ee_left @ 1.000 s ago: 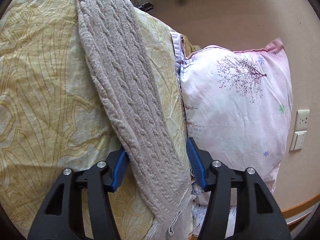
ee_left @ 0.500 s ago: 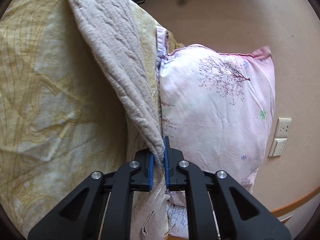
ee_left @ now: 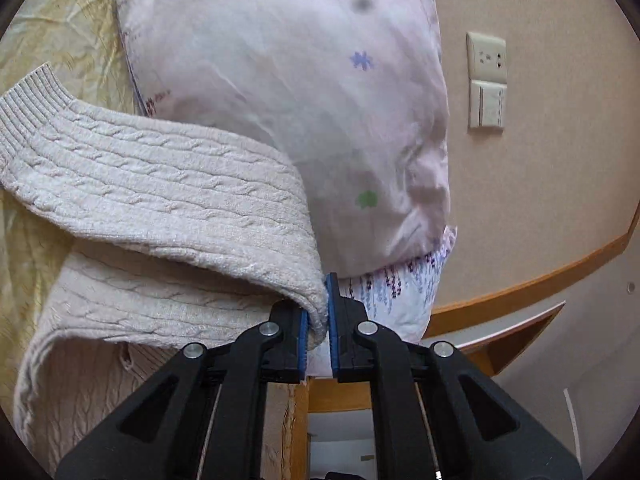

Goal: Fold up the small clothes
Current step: 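Lay the held sleeve across the sweater body with the left tool, release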

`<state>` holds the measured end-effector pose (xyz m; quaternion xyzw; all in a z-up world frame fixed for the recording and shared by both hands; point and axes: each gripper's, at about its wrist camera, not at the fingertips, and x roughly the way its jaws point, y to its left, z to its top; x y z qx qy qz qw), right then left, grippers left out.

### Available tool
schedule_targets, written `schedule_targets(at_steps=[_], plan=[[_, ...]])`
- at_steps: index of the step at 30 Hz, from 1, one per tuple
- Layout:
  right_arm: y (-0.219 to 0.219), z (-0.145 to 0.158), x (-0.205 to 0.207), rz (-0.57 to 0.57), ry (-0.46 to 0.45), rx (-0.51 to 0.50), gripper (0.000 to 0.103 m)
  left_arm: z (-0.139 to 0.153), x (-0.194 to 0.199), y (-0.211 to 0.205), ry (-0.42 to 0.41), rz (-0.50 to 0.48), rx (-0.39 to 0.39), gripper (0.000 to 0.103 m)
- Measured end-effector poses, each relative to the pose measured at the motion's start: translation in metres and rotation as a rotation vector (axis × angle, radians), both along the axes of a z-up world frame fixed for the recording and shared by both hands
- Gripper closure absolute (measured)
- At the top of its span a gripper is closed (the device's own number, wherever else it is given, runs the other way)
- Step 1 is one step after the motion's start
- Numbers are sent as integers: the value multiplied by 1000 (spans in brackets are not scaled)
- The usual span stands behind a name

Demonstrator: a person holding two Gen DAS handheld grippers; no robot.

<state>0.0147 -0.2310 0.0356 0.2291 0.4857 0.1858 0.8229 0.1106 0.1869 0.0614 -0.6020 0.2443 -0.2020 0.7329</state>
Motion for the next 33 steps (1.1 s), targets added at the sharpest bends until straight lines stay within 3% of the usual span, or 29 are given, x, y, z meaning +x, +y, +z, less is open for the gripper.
schedule_targets(at_steps=[3, 8, 9, 11, 12, 14, 17, 24, 27, 30, 32, 33], plan=[[-15, 2, -2, -32, 6, 2, 21, -19, 1, -42, 46, -42, 53, 95], [-42, 4, -9, -93, 21, 1, 21, -58, -1, -90, 170, -74, 237, 92], [-46, 3, -11, -104, 23, 0, 21, -66, -3, -94, 199, -80, 244, 90], [-55, 1, -16, -126, 29, 1, 21, -77, -6, -95, 246, -78, 223, 69], [-58, 0, -16, -135, 34, 2, 21, -79, -8, -93, 247, -66, 198, 67], [-62, -2, -18, -148, 40, 5, 21, -75, -10, -84, 240, -57, 174, 54], [-66, -3, -17, -153, 43, 10, 21, -68, -15, -55, 226, 3, 154, 48], [-58, -3, -17, -121, 37, 9, 21, -79, -21, 16, 299, 205, 8, 52], [-59, -3, -17, -117, 37, 13, 21, -88, -21, 29, 326, 252, -69, 61], [-63, -3, -21, -122, 35, 16, 21, -83, -20, 32, 303, 267, -47, 76], [-68, -3, -22, -129, 36, 21, 21, -79, -15, 27, 277, 235, -57, 94], [-71, -3, -22, -134, 36, 22, 21, -74, -12, 22, 256, 222, -55, 94]])
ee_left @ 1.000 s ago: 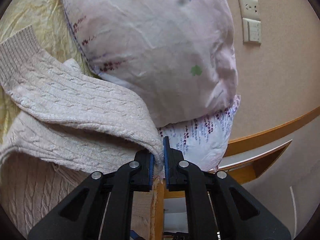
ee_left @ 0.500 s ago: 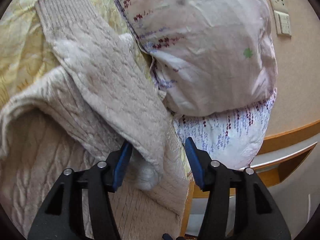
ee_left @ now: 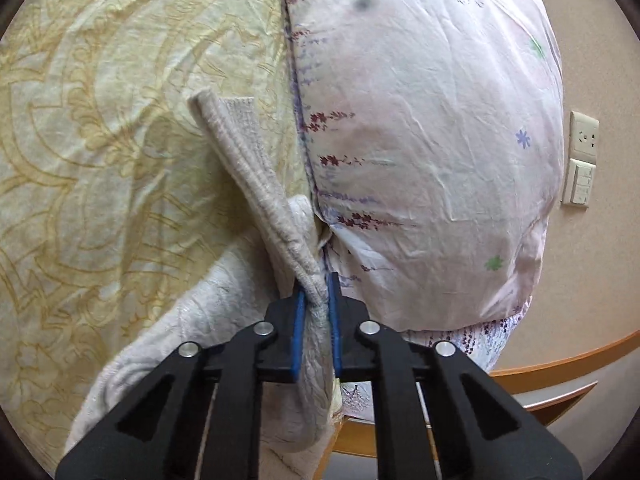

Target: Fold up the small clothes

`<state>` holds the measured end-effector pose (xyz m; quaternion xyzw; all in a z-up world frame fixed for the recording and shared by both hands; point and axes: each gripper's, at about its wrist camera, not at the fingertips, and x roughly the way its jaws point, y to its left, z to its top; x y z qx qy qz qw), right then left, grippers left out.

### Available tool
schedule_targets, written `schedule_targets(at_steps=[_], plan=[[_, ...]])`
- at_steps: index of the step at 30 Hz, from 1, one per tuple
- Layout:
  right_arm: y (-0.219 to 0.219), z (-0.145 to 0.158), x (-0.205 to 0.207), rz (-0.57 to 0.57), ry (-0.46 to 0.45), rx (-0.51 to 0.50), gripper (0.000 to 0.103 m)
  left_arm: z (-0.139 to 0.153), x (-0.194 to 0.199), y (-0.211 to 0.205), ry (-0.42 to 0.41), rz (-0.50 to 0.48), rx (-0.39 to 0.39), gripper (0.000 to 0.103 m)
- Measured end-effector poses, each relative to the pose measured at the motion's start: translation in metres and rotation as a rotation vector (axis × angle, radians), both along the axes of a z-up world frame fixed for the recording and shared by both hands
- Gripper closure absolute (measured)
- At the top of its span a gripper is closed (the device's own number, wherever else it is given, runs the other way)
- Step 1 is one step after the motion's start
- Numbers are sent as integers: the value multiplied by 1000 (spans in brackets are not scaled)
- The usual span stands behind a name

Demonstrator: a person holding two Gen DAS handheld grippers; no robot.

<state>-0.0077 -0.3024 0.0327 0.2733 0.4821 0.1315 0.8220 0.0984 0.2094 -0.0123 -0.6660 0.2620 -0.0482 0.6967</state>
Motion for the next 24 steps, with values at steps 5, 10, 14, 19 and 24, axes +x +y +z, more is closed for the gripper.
schedule_targets(at_steps=[5, 10, 14, 19, 24], plan=[[-13, 4, -1, -12, -9, 13, 21, 41, 24, -52, -148, -143, 50, 94], [-28, 7, -6, -31, -18, 14, 21, 81, 46, -140, -286, -397, 216, 94], [-45, 7, -13, -67, -17, 14, 21, 85, 46, -231, -291, -650, 468, 79], [-69, 5, -22, -127, -13, 14, 21, 44, 31, -322, -214, -962, 736, 75], [-88, 13, -24, -177, -50, 31, 22, 34, 18, -342, -206, -1040, 744, 72]])
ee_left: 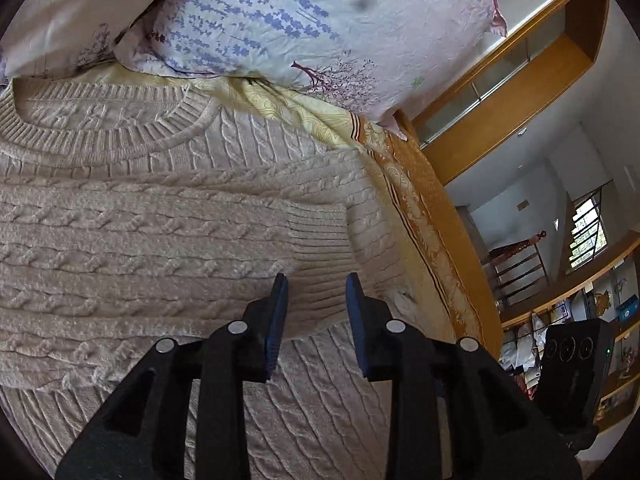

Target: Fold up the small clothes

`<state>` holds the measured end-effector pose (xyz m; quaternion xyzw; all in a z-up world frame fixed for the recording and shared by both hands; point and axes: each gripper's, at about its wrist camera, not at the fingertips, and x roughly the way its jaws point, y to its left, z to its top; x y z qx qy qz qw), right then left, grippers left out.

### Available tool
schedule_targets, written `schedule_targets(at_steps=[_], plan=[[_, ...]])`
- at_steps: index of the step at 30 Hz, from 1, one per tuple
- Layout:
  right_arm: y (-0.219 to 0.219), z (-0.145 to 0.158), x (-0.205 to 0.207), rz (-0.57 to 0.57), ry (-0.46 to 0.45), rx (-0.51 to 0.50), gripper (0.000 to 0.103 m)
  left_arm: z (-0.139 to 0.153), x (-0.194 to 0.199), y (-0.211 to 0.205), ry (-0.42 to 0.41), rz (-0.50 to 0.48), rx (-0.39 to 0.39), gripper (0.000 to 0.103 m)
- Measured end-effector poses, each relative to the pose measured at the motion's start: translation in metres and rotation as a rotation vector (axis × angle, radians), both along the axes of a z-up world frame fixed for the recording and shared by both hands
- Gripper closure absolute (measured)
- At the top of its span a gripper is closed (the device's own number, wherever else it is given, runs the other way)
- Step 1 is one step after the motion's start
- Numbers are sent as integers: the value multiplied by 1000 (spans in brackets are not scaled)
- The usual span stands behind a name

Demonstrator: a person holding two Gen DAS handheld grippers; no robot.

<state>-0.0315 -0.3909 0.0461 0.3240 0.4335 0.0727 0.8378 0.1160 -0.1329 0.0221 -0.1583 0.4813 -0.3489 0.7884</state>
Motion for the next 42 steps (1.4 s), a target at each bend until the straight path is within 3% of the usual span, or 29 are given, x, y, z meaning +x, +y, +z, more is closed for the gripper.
schedule_targets(at_steps=[4, 7, 10, 14, 17, 21, 26, 28, 29, 34, 36, 37, 42], plan=[[-5, 16, 21, 14, -66, -1, 37, 19, -9, 34, -33, 41, -47, 61], [-1, 24, 52, 32, -78, -27, 42, 38, -14, 71, -71, 113, -22, 53], [9, 23, 86, 65, -53, -55, 49, 49, -24, 118, -82, 212, 39, 51], [17, 7, 123, 89, 23, -98, 60, 47, -51, 185, -70, 352, 179, 50], [22, -5, 135, 104, 70, -125, 68, 37, -73, 225, -21, 442, 247, 50], [27, -6, 133, 133, 63, -163, 78, 18, -89, 260, 45, 552, 293, 50], [35, -4, 129, 158, 51, -211, 85, 14, -90, 270, 50, 561, 316, 50], [39, -1, 129, 169, 38, -224, 95, 15, -89, 268, 45, 564, 327, 50], [41, 2, 129, 174, 24, -236, 95, 15, -89, 268, 42, 564, 332, 50], [62, 56, 123, 181, -196, -405, 97, 12, -83, 260, 43, 533, 345, 43], [67, 67, 125, 172, -245, -454, 97, 11, -82, 257, 41, 529, 351, 40], [68, 64, 129, 173, -232, -474, 97, 11, -82, 257, 40, 528, 351, 39], [62, 5, 150, 185, 17, -531, 96, 11, -83, 257, 38, 533, 340, 39]])
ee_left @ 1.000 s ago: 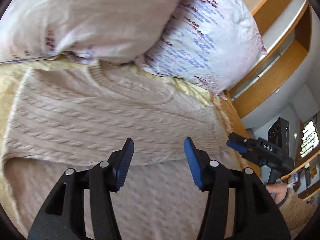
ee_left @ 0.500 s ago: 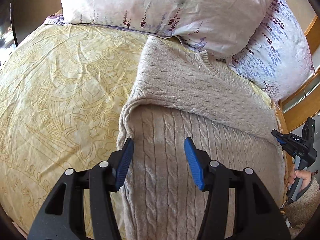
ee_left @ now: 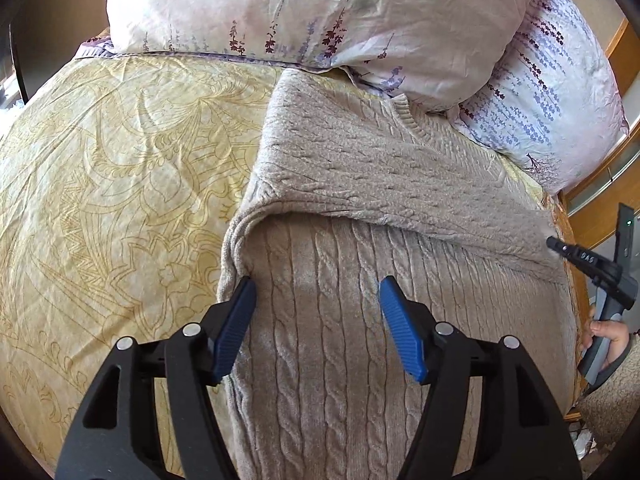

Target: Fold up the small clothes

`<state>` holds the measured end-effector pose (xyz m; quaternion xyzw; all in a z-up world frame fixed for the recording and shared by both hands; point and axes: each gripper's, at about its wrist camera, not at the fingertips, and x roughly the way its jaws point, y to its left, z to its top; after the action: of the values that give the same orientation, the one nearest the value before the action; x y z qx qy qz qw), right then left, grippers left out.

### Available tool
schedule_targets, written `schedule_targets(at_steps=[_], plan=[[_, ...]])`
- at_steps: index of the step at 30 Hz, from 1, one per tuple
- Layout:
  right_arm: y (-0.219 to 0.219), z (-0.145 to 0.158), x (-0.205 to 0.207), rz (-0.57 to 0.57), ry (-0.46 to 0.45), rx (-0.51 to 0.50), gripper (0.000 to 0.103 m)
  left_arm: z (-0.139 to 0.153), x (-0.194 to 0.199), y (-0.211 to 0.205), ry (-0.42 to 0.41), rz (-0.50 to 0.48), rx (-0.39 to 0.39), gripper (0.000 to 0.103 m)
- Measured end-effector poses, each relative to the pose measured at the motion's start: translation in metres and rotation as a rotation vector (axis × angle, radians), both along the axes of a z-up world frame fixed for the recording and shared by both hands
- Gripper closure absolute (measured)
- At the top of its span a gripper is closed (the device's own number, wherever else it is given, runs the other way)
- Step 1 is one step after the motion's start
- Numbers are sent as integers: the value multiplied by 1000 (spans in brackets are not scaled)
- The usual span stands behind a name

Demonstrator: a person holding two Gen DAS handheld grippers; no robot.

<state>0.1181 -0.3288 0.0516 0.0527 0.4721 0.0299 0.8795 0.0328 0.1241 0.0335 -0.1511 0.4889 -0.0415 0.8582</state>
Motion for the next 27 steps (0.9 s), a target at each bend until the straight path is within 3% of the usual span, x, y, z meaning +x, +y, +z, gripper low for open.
schedule_targets(at_steps=[8, 11, 13, 20, 21, 24, 27], plan=[[3, 35, -17, 20, -132, 86, 94, 0, 0, 3, -3, 8, -21, 38], [15, 21, -17, 66, -80, 55, 94, 0, 2, 4, -3, 6, -29, 36], [16, 2, -9, 51, -5, 44, 86, 0, 4, 4, 0, 1, -28, 35], [-18, -5, -14, -20, 49, 290, 85, 2, 3, 4, 9, -19, -42, 32], [-25, -3, -18, -36, 43, 324, 77, 4, 0, 6, 11, -20, -63, 32], [-53, 7, -37, -90, -3, 405, 34, 12, -13, 19, -8, -15, -127, 32], [-88, 12, -58, -136, -36, 477, 34, 19, -26, 37, -31, 0, -167, 32]])
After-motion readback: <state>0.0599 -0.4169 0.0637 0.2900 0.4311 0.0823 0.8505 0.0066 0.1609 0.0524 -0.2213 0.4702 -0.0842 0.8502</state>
